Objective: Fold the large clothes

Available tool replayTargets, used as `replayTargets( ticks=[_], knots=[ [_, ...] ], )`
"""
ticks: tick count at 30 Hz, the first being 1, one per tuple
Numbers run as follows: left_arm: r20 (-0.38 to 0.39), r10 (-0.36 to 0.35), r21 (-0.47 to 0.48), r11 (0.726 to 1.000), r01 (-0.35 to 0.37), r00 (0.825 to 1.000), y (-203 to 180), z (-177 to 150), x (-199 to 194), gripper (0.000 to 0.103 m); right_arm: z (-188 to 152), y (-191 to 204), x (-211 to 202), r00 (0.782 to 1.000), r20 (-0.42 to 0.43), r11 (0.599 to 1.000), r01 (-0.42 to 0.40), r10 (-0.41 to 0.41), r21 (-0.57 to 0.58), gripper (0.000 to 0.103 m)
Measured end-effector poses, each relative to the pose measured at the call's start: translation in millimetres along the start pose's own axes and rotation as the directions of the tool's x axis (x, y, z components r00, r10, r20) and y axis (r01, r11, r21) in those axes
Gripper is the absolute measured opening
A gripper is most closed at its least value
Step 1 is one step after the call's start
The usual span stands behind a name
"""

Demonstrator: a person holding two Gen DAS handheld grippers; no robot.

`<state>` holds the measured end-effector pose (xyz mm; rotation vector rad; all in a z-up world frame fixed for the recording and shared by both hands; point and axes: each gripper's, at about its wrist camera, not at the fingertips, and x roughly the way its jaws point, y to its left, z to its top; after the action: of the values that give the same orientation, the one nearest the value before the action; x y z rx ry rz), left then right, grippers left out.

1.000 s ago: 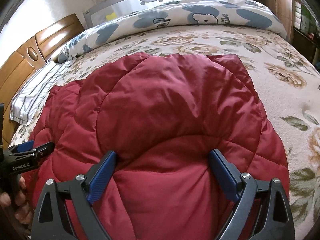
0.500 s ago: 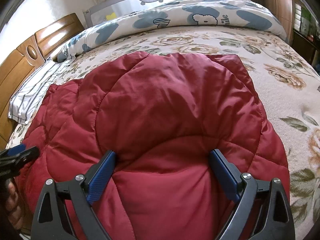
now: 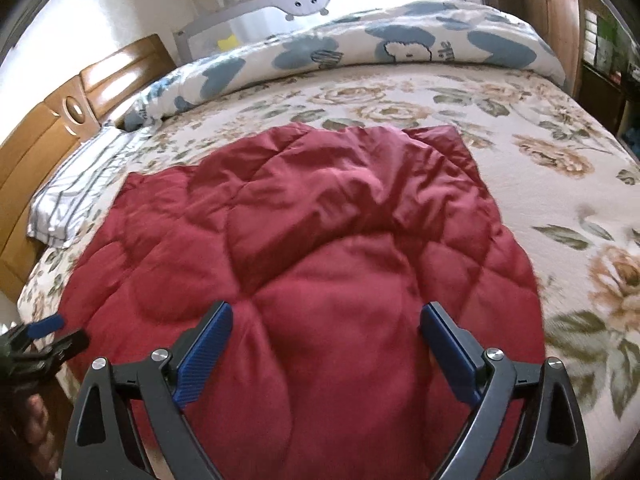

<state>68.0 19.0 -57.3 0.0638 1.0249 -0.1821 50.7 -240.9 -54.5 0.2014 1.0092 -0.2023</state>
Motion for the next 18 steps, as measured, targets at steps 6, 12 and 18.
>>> replayTargets(
  ticks=[6,12,18],
  knots=[
    [-0.002,0.018,0.038,0.999,-0.018,1.0,-8.9,-10.6,16.6,0.102,-37.9,-9.8,-5.9,0.998,-0.042,0.998,0.048,-0.05,-0.034,0.095],
    [-0.001,0.025,0.04,0.999,-0.025,1.0,-12.5,-8.2,30.0,0.103,-43.7,-16.9,5.0,0.999,-0.042,1.0,0.024,-0.024,0.002,0.098],
    [-0.006,0.021,0.035,0.999,-0.02,1.0,-11.0,-5.0,33.4,0.103,-44.0,-11.2,-10.7,0.998,-0.036,0.999,0.045,-0.045,0.008,0.095]
  ],
)
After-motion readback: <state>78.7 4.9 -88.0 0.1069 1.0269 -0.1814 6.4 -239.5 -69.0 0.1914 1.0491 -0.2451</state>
